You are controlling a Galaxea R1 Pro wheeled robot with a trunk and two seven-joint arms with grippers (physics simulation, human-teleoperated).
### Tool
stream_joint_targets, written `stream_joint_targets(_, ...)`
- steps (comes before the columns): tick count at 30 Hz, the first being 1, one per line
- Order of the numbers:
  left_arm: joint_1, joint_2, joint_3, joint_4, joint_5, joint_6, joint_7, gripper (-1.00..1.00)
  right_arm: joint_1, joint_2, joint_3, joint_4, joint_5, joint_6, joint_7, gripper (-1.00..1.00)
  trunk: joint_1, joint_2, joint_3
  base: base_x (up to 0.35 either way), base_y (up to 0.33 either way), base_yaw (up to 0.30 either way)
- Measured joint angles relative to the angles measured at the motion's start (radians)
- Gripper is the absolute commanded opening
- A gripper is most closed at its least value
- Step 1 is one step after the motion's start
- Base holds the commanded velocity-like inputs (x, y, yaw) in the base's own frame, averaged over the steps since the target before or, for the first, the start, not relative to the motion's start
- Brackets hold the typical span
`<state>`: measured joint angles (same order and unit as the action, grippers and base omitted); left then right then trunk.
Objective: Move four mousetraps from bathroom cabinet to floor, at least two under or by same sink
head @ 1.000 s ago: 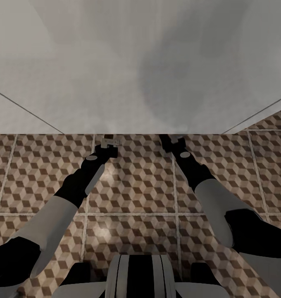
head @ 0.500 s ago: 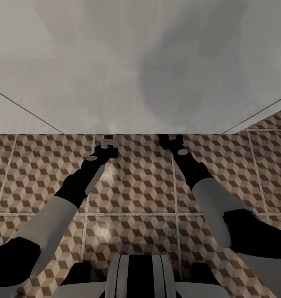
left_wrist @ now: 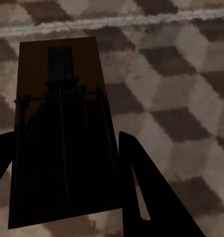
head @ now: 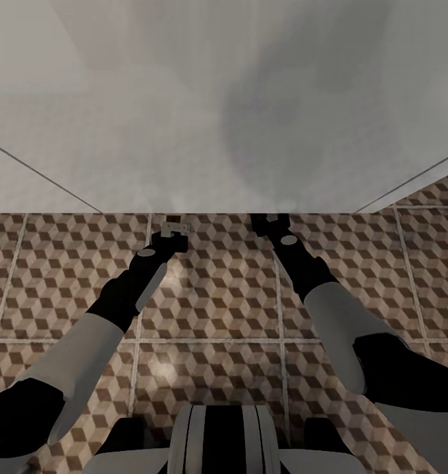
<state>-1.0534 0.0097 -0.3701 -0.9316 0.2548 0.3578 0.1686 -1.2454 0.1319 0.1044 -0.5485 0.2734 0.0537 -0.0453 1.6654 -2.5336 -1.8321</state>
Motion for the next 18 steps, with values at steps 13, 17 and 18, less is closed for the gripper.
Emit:
stream_joint_targets(13, 0.000, 0.000, 0.000, -0.005, 0.000, 0.001, 0.000, -1.00, 0.000, 0.005, 0.000, 0.018, 0.000, 0.000, 0.000, -1.00, 0.000, 0.000, 0.000, 0.000, 0.000, 0.000)
stream_joint_targets(17, 0.000, 0.000, 0.000, -0.005, 0.000, 0.001, 0.000, -1.00, 0.000, 0.005, 0.001, 0.019, 0.000, 0.000, 0.000, -1.00, 0.000, 0.000, 0.000, 0.000, 0.000, 0.000)
stream_joint_targets(18, 0.000, 0.000, 0.000, -0.006, -0.001, 0.001, 0.000, -1.00, 0.000, 0.005, 0.001, 0.019, 0.000, 0.000, 0.000, -1.00, 0.000, 0.000, 0.000, 0.000, 0.000, 0.000)
